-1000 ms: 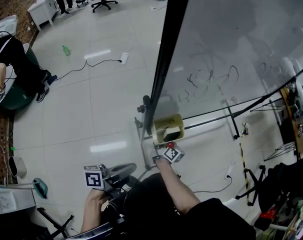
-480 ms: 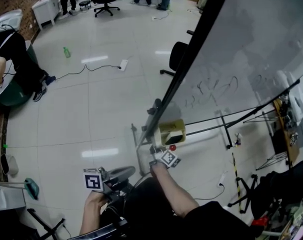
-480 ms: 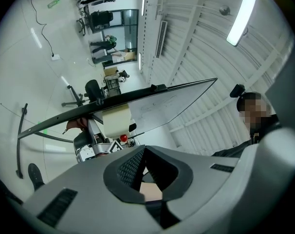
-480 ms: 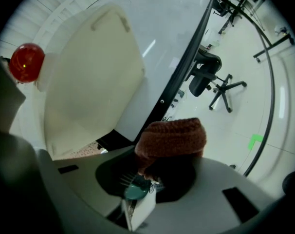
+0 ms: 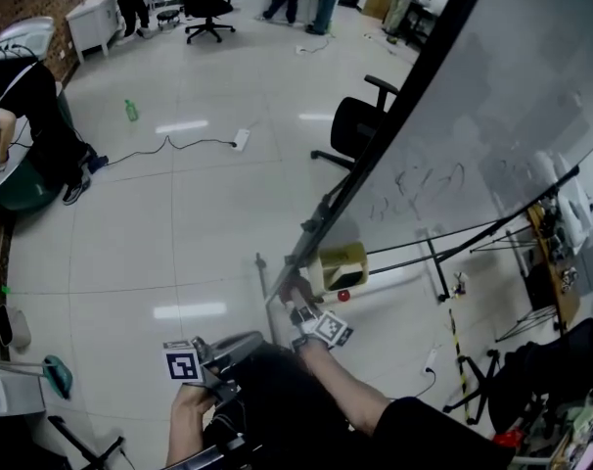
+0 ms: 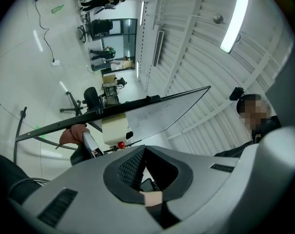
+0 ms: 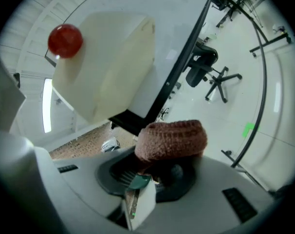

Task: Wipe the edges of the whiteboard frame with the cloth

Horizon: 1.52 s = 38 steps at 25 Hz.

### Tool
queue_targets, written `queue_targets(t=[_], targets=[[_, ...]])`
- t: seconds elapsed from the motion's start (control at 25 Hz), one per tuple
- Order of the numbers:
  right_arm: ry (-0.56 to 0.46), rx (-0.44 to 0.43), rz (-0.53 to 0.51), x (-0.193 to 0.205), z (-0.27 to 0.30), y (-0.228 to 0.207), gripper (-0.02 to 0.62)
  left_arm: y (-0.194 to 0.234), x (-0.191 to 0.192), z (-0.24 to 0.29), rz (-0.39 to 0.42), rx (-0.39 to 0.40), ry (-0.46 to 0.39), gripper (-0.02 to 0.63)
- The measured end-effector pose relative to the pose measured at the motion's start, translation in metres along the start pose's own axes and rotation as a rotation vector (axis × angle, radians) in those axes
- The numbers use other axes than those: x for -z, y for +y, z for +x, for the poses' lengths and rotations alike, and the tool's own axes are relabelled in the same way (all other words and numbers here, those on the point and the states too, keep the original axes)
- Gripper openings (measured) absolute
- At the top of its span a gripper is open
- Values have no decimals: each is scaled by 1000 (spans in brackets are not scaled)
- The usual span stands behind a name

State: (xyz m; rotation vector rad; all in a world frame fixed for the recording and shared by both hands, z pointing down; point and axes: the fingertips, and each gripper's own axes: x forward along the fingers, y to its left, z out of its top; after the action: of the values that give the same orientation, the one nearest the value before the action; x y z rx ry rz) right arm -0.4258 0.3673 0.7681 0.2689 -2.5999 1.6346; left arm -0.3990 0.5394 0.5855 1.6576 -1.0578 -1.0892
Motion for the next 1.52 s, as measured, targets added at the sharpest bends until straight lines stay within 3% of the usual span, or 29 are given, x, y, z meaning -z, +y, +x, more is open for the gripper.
queue_targets(t=[0.08, 0.16, 0.48, 0.68, 0.84, 1.04, 1.28, 1.52], targets=[[69, -21, 7, 24, 4, 10, 89, 0, -2, -2, -4, 1, -6, -3], [71, -39, 20, 28, 17, 20, 89, 4, -7, -4, -12, -3, -8, -3], [-114, 43, 127, 13, 59, 30, 89, 32, -43, -13, -46, -29, 57, -3], [-169, 71, 133, -5, 62, 26, 89, 52, -87, 3, -62, -34, 207, -5], [-181, 81, 74, -14, 65, 34, 89, 62, -112, 22, -62, -25, 344, -3], [-177, 135, 0, -9, 62, 36, 89, 62, -137, 45, -76, 44, 429, -3], [-344, 144, 12, -23, 59, 53, 89, 53, -143, 69, -101, 150, 602, -3], [-388, 240, 32, -23, 61, 64, 89, 40, -143, 71, -141, 238, 720, -4]])
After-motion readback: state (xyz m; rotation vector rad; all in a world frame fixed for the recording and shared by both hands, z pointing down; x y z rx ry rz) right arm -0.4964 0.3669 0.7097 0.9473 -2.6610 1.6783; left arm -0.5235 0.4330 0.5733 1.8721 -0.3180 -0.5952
